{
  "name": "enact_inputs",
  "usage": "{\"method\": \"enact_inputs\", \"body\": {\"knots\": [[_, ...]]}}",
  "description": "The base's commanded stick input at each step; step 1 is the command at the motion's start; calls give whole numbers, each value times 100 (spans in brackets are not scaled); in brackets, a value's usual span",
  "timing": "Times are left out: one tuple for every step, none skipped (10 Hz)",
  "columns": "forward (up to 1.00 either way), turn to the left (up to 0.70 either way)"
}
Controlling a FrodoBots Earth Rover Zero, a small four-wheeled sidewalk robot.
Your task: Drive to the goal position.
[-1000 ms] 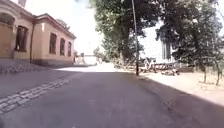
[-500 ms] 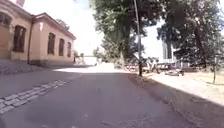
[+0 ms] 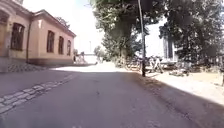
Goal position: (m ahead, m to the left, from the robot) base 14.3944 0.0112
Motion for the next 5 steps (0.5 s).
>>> {"method": "enact_inputs", "body": {"knots": [[85, 1], [85, 1], [85, 1], [85, 1], [85, 1]]}}
